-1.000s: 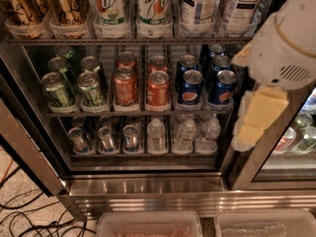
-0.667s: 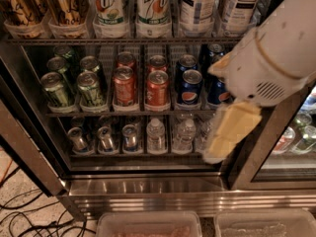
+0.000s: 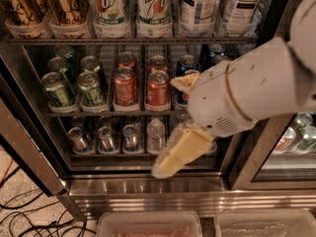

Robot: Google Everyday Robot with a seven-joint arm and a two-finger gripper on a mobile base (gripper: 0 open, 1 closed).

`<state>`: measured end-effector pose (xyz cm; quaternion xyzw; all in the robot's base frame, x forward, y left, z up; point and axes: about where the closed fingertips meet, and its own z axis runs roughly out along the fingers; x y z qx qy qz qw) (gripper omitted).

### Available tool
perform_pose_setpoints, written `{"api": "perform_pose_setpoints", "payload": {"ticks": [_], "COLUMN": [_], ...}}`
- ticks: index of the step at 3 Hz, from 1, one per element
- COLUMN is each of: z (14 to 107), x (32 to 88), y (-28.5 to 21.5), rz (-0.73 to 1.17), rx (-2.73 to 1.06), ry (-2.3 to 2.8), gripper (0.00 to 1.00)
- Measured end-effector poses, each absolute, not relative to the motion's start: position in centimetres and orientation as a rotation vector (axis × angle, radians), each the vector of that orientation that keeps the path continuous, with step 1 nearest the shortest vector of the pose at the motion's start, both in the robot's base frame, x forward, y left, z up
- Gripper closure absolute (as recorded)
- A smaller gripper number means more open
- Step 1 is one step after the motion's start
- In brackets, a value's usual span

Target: Pick redbull can from bottom shelf of fridge

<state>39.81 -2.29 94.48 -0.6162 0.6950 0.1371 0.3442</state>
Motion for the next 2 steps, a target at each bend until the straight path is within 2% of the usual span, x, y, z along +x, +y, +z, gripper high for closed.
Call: {"api": "perform_pose_setpoints", "payload": {"ticks": [2], "z": [92.4], "x": [39.7], "y": [4.2], "rz": [0.558], "rx": [-1.395], "ry": [1.650], "gripper": [0.00]}}
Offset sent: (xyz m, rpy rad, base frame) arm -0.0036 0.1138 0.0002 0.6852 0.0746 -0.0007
